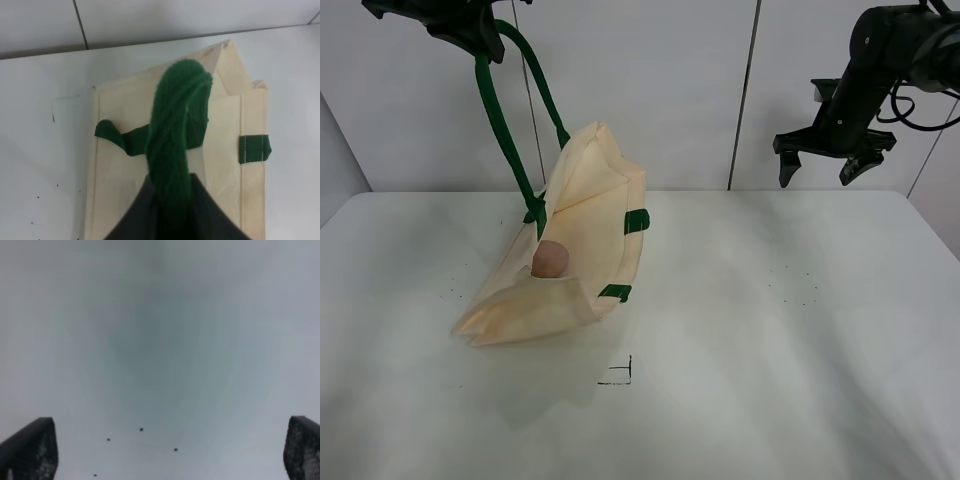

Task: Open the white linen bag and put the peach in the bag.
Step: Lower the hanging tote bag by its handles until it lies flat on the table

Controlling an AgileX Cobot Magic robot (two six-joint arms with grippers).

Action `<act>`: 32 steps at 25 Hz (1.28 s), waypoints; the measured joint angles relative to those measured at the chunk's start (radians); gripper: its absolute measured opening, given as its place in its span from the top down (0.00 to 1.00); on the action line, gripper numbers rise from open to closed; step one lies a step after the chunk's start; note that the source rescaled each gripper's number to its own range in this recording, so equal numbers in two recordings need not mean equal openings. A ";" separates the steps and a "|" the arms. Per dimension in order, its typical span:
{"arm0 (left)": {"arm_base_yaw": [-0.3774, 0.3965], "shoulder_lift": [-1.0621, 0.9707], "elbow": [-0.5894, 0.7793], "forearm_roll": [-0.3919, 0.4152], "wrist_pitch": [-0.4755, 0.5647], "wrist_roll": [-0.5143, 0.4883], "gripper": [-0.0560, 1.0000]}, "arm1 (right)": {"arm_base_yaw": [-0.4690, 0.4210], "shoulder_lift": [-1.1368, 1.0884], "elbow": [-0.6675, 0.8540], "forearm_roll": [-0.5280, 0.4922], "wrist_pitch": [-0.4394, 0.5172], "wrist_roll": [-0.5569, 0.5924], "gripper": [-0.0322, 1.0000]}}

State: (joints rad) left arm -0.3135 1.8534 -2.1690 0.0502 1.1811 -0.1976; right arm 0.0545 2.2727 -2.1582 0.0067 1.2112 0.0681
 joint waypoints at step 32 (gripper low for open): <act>0.000 0.000 0.000 0.000 0.000 0.000 0.95 | -0.014 -1.540 1.439 0.020 -0.088 -0.023 0.00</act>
State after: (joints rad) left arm -0.3135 1.8534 -2.1690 0.0502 1.1811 -0.1976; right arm 0.0401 0.7331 -0.7190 0.0270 1.1235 0.0456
